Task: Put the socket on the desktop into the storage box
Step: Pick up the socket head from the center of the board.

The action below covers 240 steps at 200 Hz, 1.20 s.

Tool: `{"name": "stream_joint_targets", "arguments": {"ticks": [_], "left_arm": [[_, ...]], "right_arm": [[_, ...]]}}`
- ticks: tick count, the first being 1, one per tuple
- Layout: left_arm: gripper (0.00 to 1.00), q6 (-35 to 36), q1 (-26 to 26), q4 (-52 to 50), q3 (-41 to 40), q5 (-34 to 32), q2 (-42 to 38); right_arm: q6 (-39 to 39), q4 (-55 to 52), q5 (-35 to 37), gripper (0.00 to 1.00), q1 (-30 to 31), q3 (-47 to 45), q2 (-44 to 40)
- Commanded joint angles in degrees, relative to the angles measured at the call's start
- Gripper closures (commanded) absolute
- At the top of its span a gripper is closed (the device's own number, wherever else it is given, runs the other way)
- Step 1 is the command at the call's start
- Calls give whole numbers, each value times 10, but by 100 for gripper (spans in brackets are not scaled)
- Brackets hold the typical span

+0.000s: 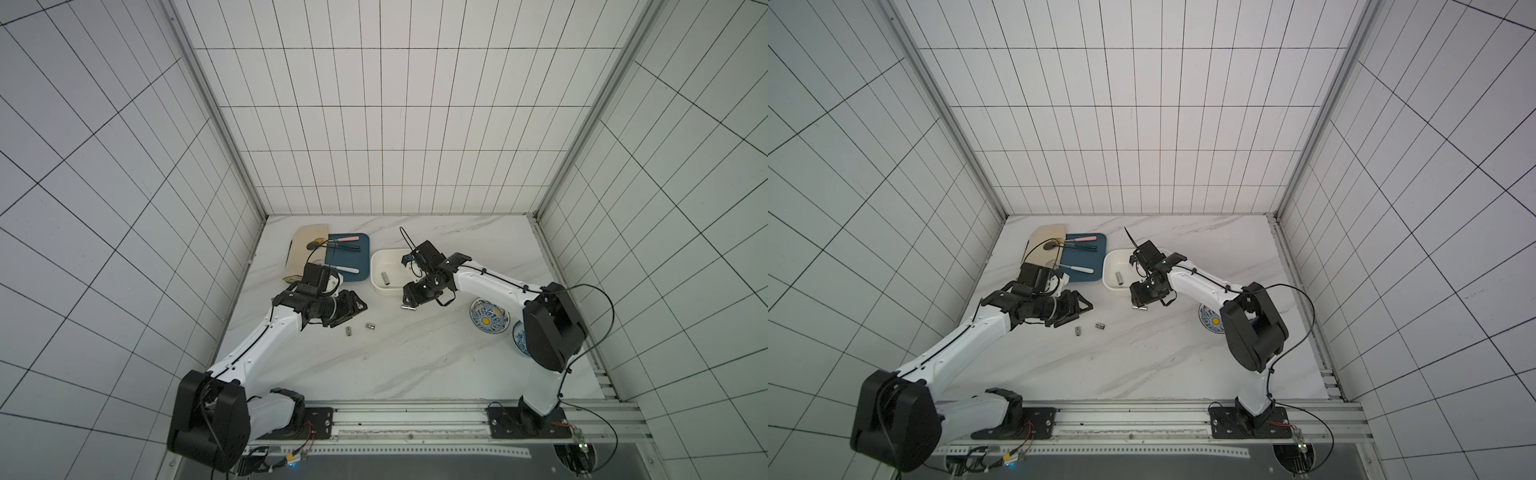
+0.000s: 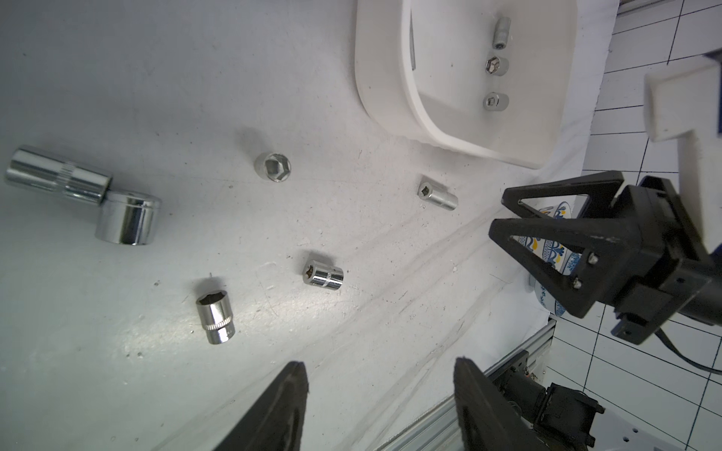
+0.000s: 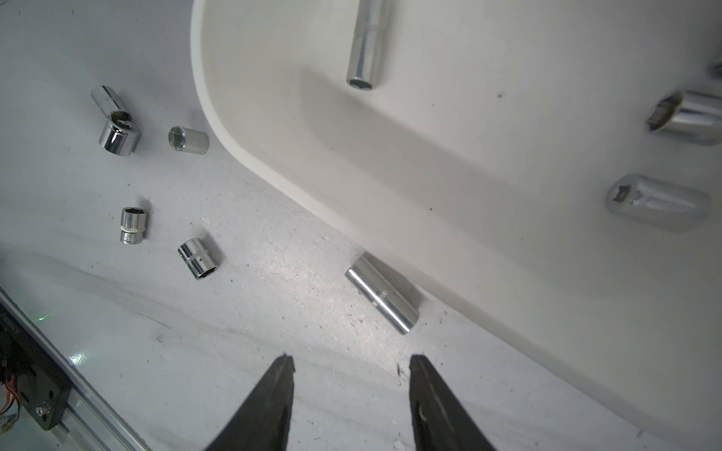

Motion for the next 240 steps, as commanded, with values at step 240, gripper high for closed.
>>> {"name": "stream_joint_targets", "arguments": {"ticks": [240], "left_arm": [[38, -3, -2, 22, -22, -3, -4]], "right_arm": [[-34, 4, 77, 56, 44, 29, 92]]}}
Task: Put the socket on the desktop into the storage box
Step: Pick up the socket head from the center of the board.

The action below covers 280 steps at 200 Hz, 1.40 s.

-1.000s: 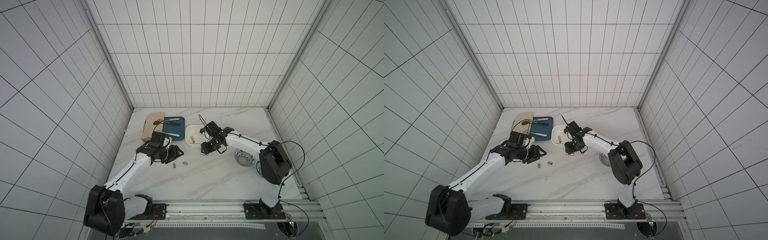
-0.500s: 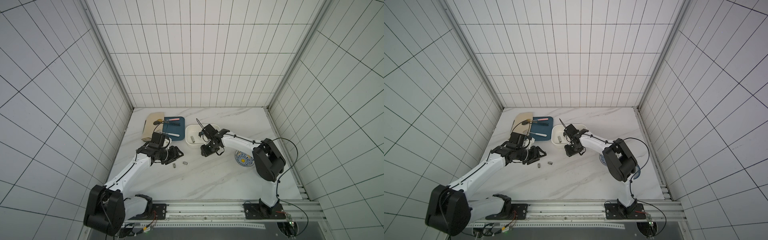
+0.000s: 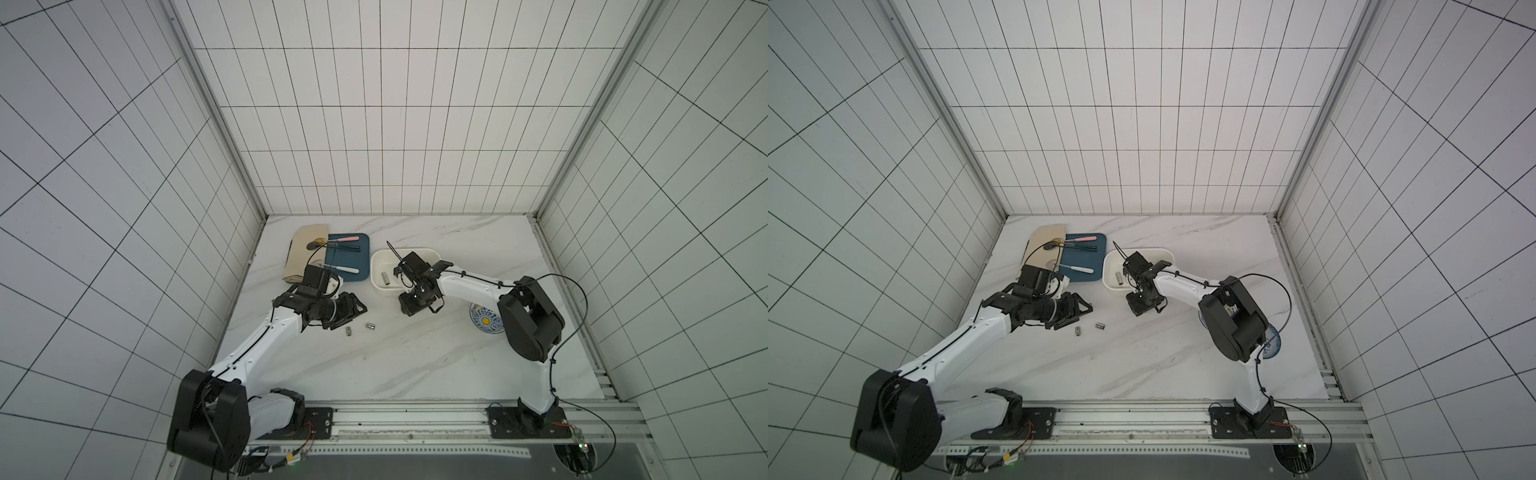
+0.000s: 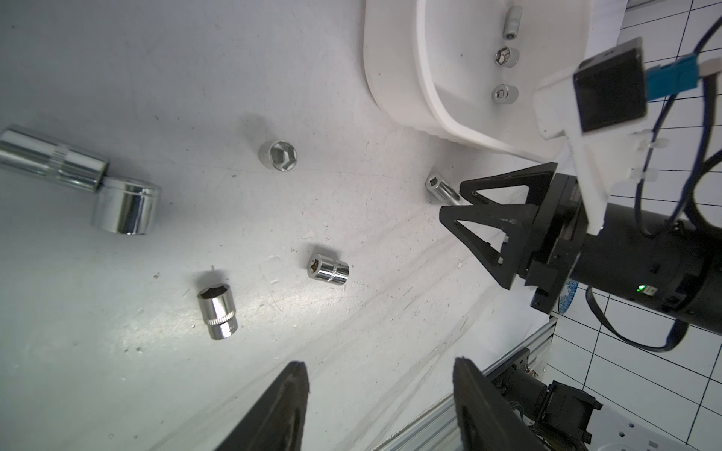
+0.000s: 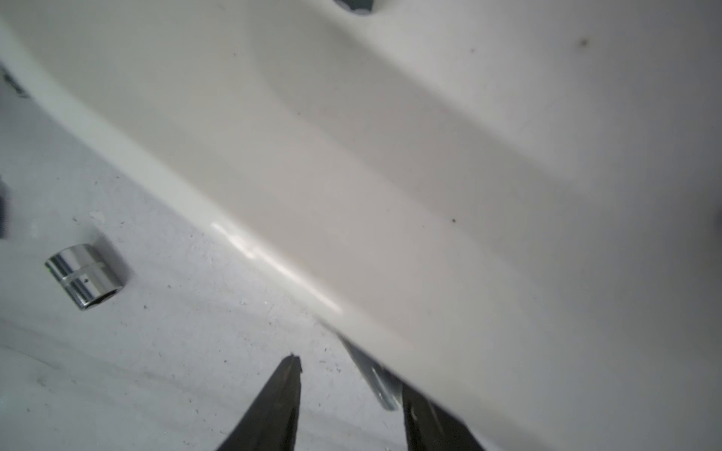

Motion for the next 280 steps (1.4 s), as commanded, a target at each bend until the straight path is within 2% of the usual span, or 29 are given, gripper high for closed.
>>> {"name": "stream_joint_targets", "arguments": {"ticks": [1, 28, 82, 153, 177, 197, 280], "left_arm": [[38, -1, -2, 17, -8, -6, -3], [38, -1, -2, 18, -10, -8, -2], [38, -1, -2, 19, -10, -9, -2], [37, 0, -1, 17, -10, -10, -4], [38, -1, -1, 17, -10, -11, -4], [38, -1, -1, 16, -11, -12, -6], [38, 1, 0, 9, -6, -20, -12]], "right_arm": [[-10, -7, 15, 56, 11, 21, 15], [-11, -11, 21, 58, 21, 22, 15], [-10, -22, 36, 69, 32, 33, 31], [-18, -51, 75, 72, 53, 41, 42], [-17, -61, 88, 76, 56, 44, 55], [-17, -62, 81, 85, 57, 46, 60], [-11, -59, 64, 90, 57, 33, 5]]}}
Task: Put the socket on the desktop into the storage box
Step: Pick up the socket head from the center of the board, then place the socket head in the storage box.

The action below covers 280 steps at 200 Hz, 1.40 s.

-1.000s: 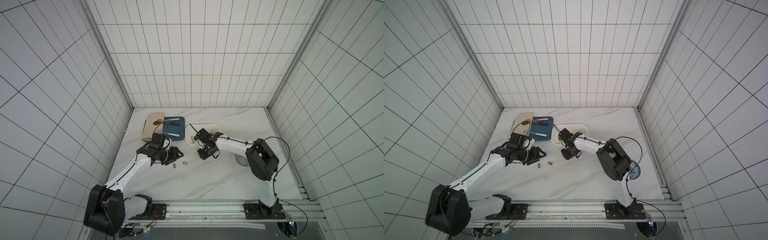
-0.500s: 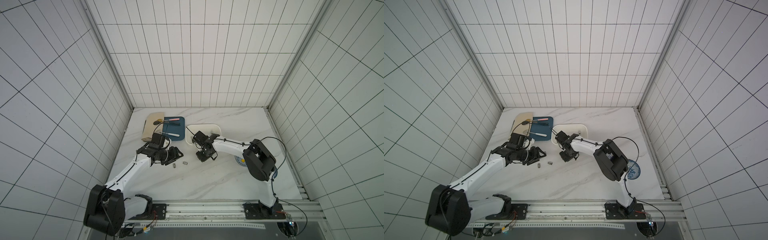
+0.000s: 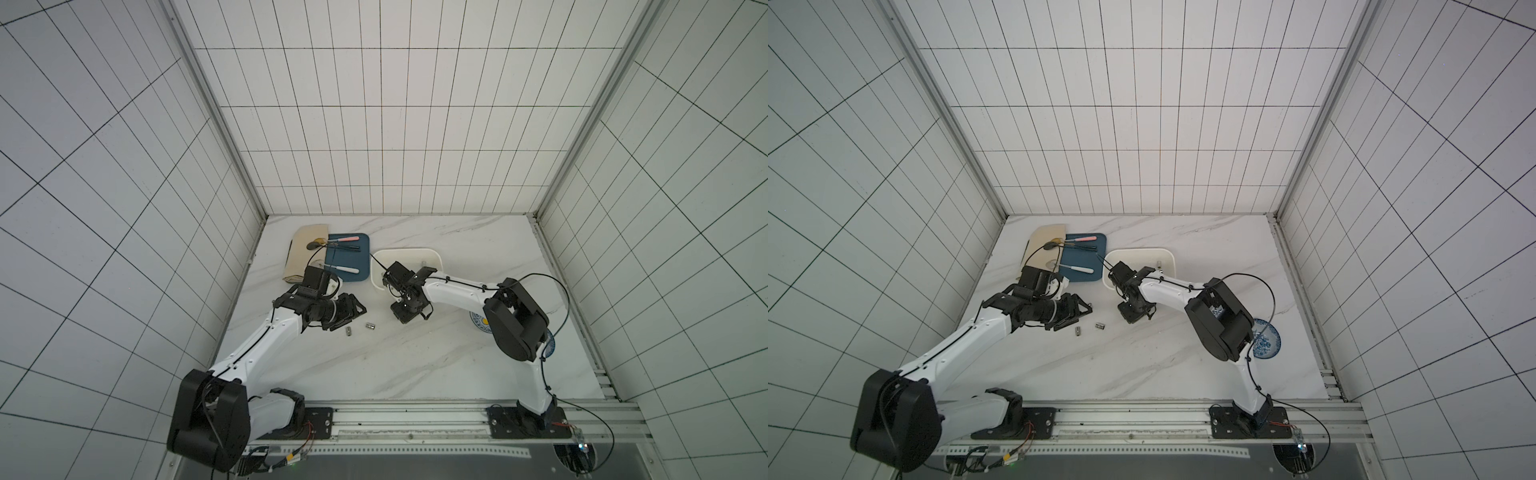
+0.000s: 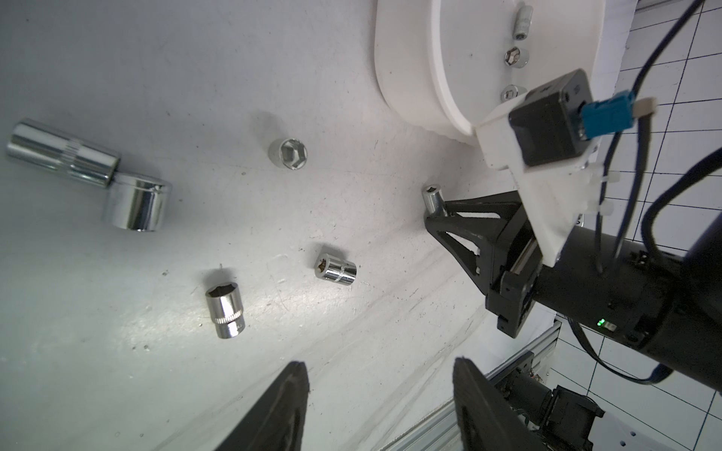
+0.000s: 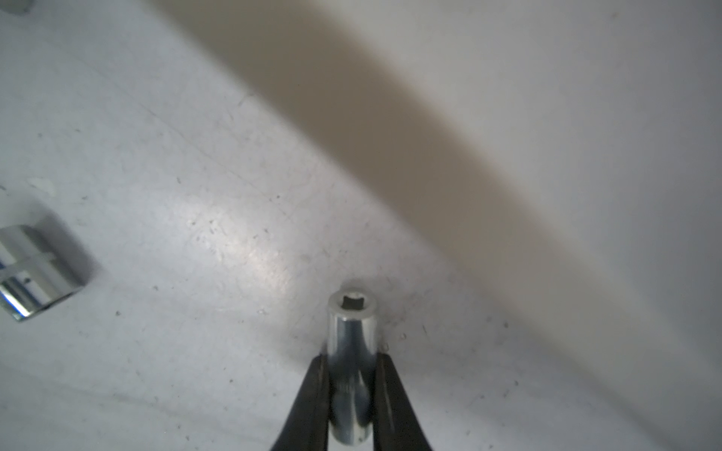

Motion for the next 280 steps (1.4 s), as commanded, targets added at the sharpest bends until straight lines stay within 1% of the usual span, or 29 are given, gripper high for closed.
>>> {"name": "stream_joint_targets", "arguments": {"ticks": [1, 71, 94, 98, 129, 185, 280], "left_arm": [[38, 3, 0, 8, 0, -11, -11], [38, -8, 1, 21, 4, -17, -22], [38, -8, 1, 23, 7, -18, -19], [38, -9, 1, 23, 8, -18, -19], [38, -17, 0, 33, 12, -17, -17], [38, -20, -1, 43, 29, -10, -11], [38, -17, -1, 40, 22, -6, -18]], "right_arm": [[1, -18, -6, 90, 5, -4, -33], [13, -26, -17, 90, 2, -19, -109], [13, -27, -24, 90, -5, -1, -117], [13, -42, -26, 90, -7, 3, -117], [11, -60, -31, 90, -26, 48, -113], [2, -100, -21, 90, -58, 144, -69], [23, -138, -10, 90, -132, 292, 61]]}}
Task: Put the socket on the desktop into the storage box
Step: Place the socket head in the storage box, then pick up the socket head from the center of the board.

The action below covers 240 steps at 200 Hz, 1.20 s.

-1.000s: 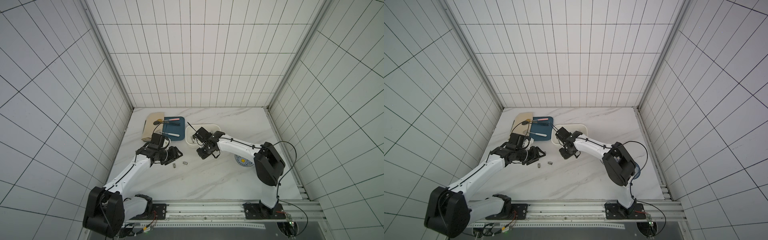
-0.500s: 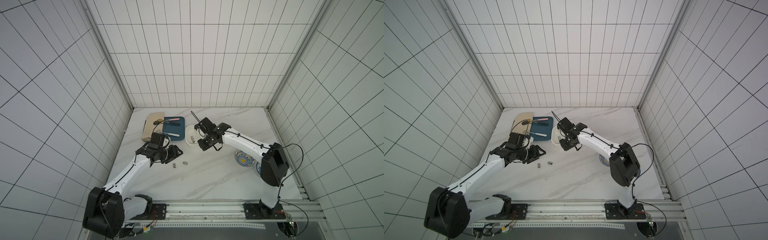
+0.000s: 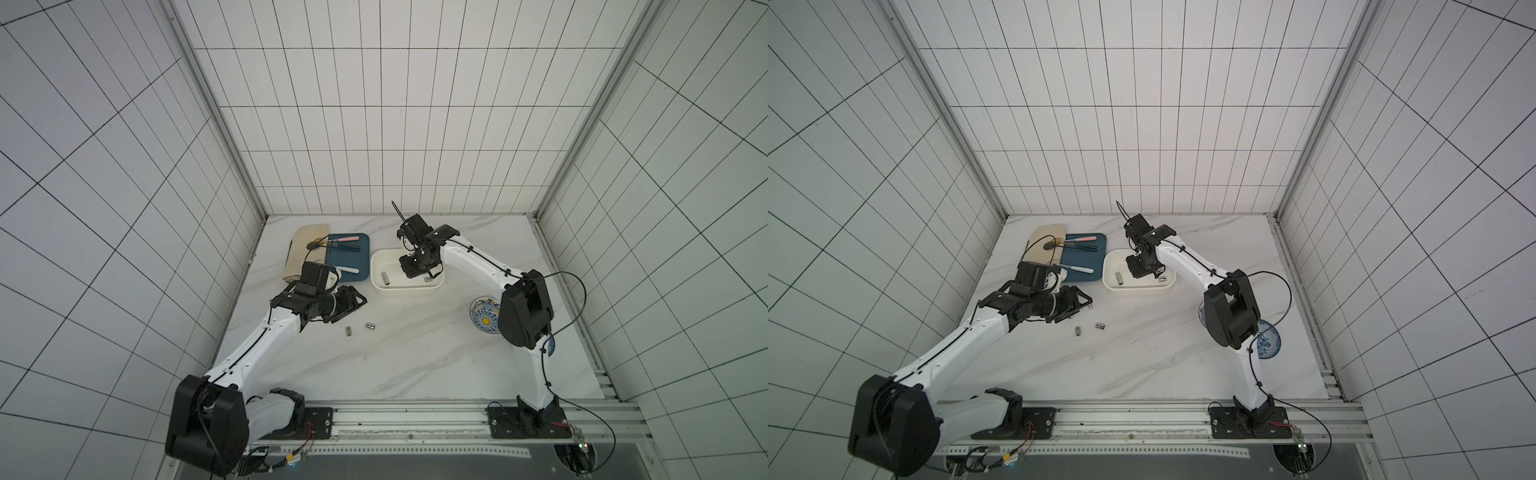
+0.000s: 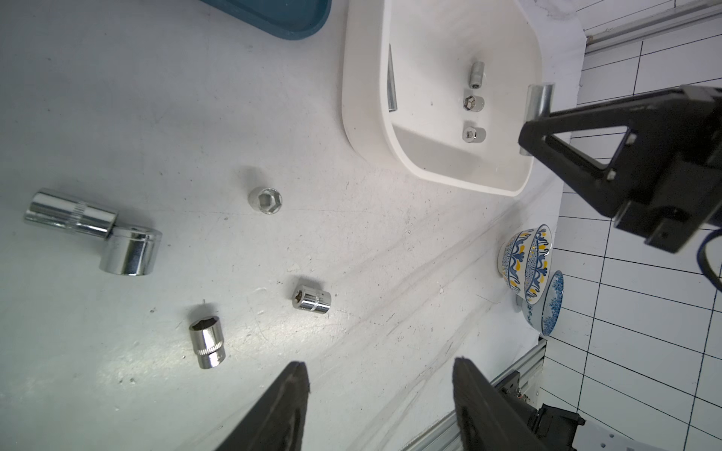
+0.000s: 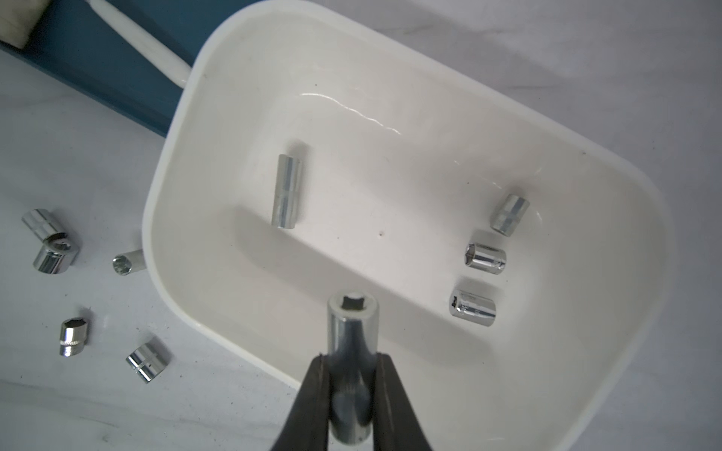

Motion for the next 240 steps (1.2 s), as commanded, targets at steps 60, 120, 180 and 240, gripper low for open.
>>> {"name": "stream_joint_targets", "arguments": {"ticks": [60, 120, 180, 240], "left_arm": [[38, 1, -1, 11, -2, 3, -4], [38, -1, -1, 16, -3, 3, 5], [38, -1, -1, 21, -3, 2, 15], [38, -2, -1, 21, -3, 1, 18]], "right_arm": [[21, -22, 15, 90, -34, 100, 99], [28, -21, 15, 89, -45, 128, 144], [33, -18, 16, 86, -51, 138, 166], [38, -18, 21, 65, -52, 137, 166]]}}
